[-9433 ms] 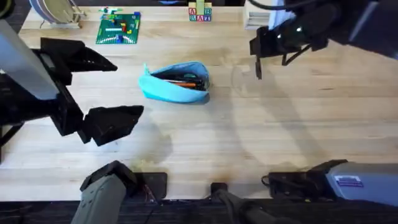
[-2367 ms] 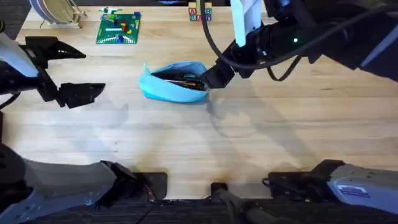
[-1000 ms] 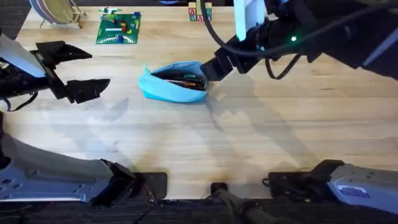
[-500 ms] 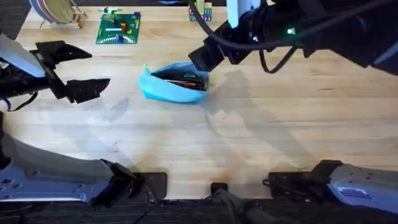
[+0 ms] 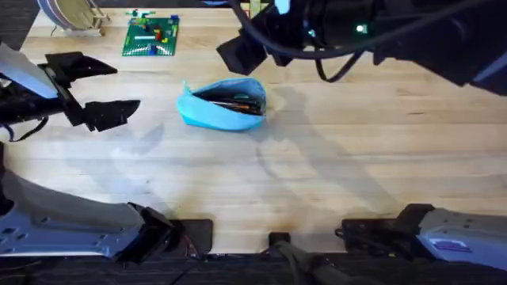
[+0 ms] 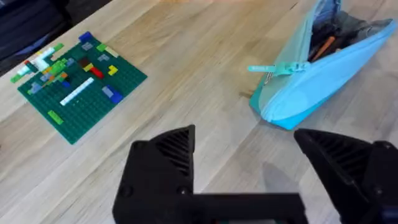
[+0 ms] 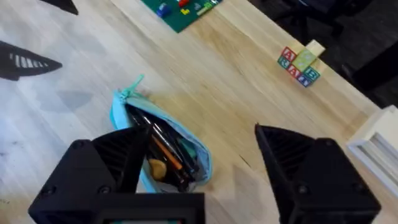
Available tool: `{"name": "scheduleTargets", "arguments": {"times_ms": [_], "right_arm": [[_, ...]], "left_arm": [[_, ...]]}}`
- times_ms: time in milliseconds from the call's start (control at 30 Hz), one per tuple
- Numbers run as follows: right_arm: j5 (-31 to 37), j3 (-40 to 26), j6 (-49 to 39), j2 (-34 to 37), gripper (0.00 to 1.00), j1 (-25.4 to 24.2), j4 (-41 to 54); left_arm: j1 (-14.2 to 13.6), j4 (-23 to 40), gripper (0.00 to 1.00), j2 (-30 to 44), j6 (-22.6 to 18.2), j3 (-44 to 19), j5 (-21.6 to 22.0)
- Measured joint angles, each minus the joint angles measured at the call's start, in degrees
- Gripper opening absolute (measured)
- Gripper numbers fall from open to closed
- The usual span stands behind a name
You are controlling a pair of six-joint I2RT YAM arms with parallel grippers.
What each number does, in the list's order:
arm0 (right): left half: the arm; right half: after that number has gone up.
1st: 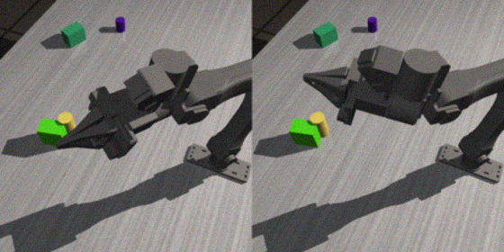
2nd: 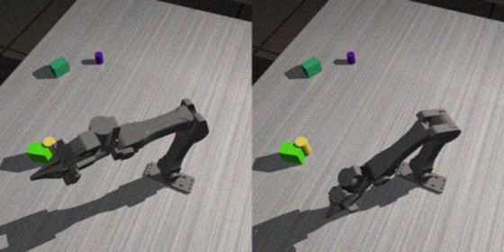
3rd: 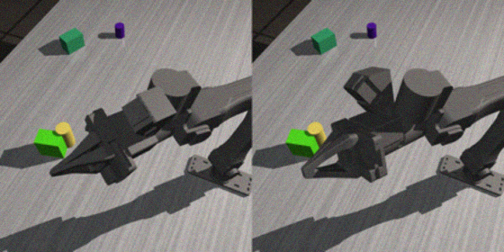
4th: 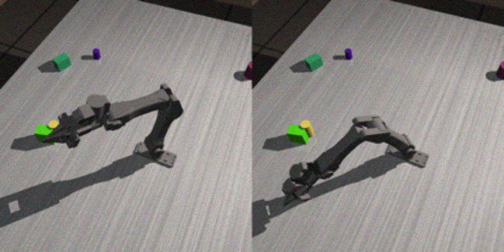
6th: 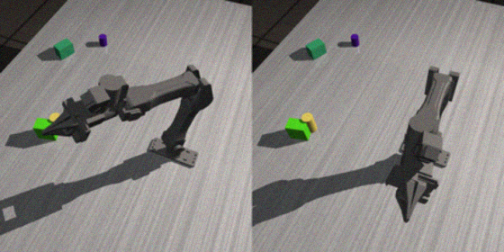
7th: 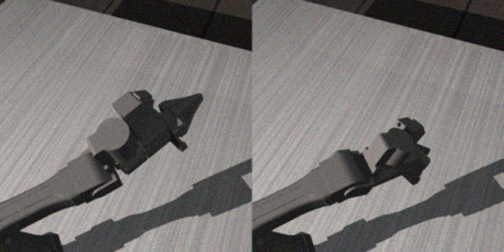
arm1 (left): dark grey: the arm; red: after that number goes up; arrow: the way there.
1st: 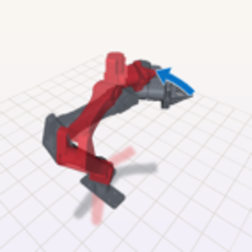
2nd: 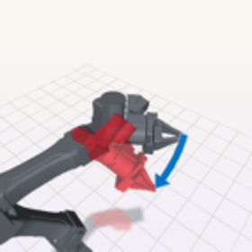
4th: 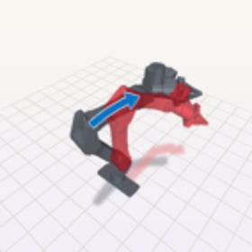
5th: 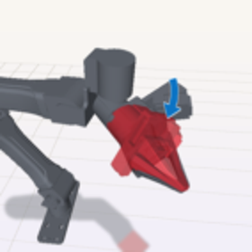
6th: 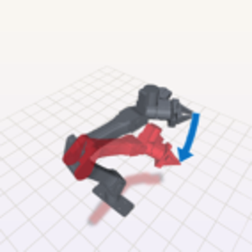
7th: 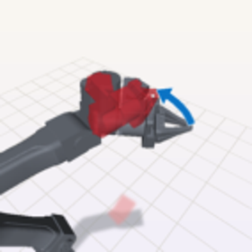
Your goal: Unzip the bag, pick up the pens from the table one at a time and place them inside, then zip the bag closed.
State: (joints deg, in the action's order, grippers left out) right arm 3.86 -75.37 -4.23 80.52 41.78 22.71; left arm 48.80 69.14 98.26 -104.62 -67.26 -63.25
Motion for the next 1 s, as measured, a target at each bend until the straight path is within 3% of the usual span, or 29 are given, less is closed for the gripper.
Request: {"name": "scheduleTargets", "arguments": {"times_ms": [500,1000], "right_arm": [[0.0,-9.86,0.0,12.45,0.998,5.05,-0.23],[0.29,-17.49,1.68,22.15,0.996,8.54,-7.5]], "left_arm": [[0.0,-0.02,0.993,0.0,0.0,0.0,-0.02],[0.0,-0.01,0.993,0.0,0.0,0.0,-0.02]]}}
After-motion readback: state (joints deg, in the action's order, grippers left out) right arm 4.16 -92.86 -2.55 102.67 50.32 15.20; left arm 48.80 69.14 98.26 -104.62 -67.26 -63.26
